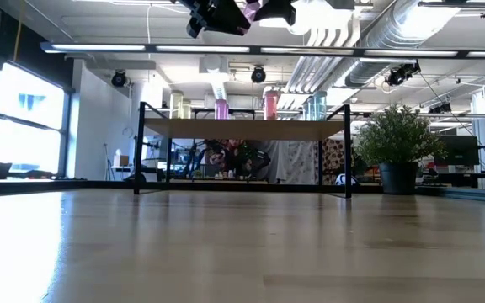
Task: Pick and place medicine bottles onto shelf by color
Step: Put the purple pill bottle on the shelf aligned with other purple pill bottles
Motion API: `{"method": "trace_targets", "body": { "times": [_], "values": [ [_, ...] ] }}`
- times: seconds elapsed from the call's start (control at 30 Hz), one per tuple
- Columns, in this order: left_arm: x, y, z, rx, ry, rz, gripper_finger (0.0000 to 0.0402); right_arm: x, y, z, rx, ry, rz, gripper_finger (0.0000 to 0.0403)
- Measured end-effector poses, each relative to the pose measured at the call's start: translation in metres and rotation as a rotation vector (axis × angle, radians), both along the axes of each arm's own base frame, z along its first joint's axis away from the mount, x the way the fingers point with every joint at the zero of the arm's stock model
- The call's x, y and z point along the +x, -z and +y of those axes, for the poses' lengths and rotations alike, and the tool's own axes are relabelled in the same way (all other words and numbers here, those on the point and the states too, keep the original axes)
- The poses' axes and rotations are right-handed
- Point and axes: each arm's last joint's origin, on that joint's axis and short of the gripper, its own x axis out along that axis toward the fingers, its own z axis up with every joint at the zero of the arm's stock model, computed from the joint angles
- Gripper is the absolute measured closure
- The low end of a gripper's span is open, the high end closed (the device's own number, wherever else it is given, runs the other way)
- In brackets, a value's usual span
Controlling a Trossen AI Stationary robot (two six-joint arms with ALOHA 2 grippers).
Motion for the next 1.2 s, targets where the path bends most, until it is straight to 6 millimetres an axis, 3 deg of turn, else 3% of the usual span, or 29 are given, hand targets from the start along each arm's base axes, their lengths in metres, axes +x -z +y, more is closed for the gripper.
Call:
{"method": "trace_targets", "body": {
  "times": [0.5, 1.2],
  "values": [
    [0.0006, -0.0014, 0.0006, 0.01, -0.007, -0.014, 0.0298, 0.0005, -0.0007, -0.0001, 0.035, 0.032, -0.01, 0.0284],
    [0.0008, -0.0016, 0.0005, 0.031, 0.003, -0.004, 0.0298, 0.0008, -0.0012, -0.0002, 0.072, 0.054, -0.02, 0.0293]
  ]
}}
